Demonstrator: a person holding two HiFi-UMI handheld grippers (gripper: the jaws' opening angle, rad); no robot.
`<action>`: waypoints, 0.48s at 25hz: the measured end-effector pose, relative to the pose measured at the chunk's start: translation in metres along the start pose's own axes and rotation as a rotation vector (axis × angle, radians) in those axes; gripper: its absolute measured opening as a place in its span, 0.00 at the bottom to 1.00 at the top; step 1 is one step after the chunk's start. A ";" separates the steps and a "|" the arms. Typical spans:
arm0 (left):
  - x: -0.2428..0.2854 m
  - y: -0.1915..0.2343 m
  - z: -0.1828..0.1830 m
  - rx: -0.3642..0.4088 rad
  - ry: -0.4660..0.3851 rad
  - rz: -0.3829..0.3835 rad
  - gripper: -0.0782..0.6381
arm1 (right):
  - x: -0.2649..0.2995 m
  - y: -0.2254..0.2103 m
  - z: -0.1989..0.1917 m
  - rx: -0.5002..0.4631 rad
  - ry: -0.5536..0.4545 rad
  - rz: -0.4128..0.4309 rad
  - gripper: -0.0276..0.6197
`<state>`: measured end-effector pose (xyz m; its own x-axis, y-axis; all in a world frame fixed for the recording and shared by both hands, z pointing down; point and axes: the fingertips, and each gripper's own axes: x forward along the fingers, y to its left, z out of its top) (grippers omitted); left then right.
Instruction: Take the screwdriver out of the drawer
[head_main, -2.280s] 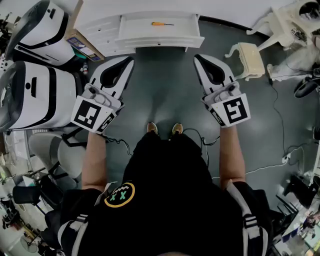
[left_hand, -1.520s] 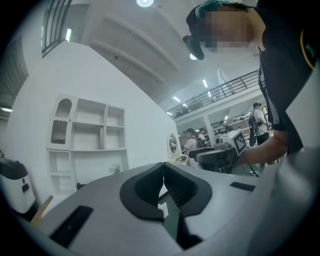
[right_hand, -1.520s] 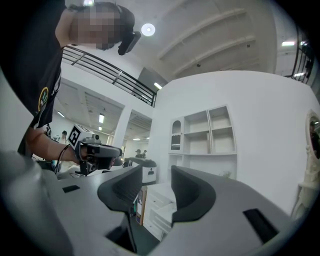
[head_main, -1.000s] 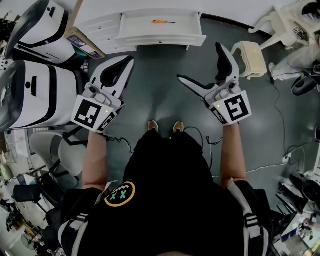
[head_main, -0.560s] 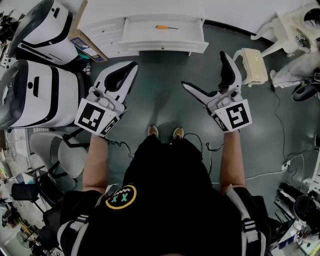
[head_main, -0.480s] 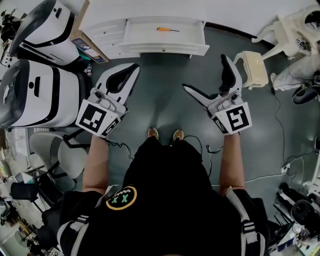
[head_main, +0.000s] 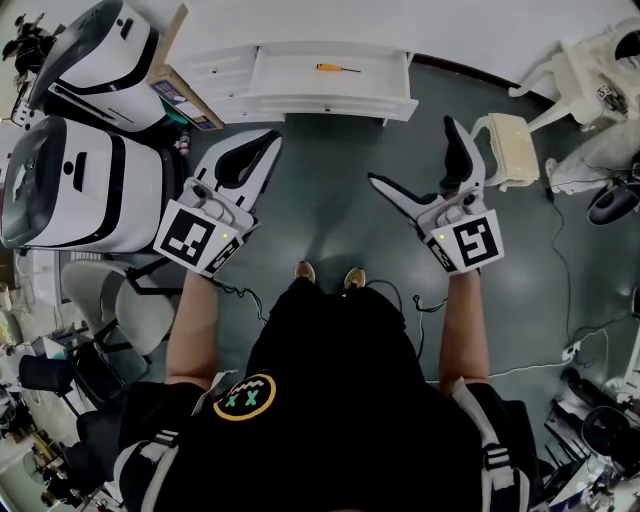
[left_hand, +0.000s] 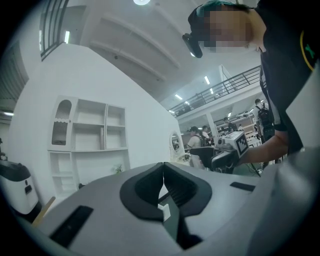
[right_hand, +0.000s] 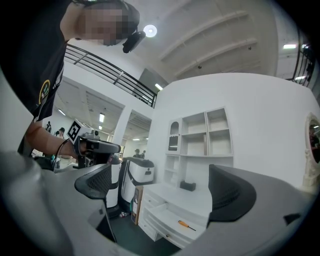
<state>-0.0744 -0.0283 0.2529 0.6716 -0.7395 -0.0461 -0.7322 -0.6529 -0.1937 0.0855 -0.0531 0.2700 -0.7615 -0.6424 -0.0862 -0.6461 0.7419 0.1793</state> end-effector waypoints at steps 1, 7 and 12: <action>0.002 -0.003 0.001 0.000 0.000 0.004 0.14 | -0.003 -0.003 0.000 0.002 -0.001 0.002 0.94; 0.019 -0.023 0.006 0.002 0.003 0.032 0.14 | -0.024 -0.020 -0.001 0.012 -0.013 0.021 0.94; 0.030 -0.031 0.006 -0.001 0.008 0.038 0.14 | -0.036 -0.036 -0.003 0.018 -0.016 0.015 0.94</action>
<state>-0.0308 -0.0290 0.2516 0.6425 -0.7649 -0.0460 -0.7572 -0.6246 -0.1911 0.1359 -0.0572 0.2699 -0.7717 -0.6282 -0.0996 -0.6354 0.7546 0.1635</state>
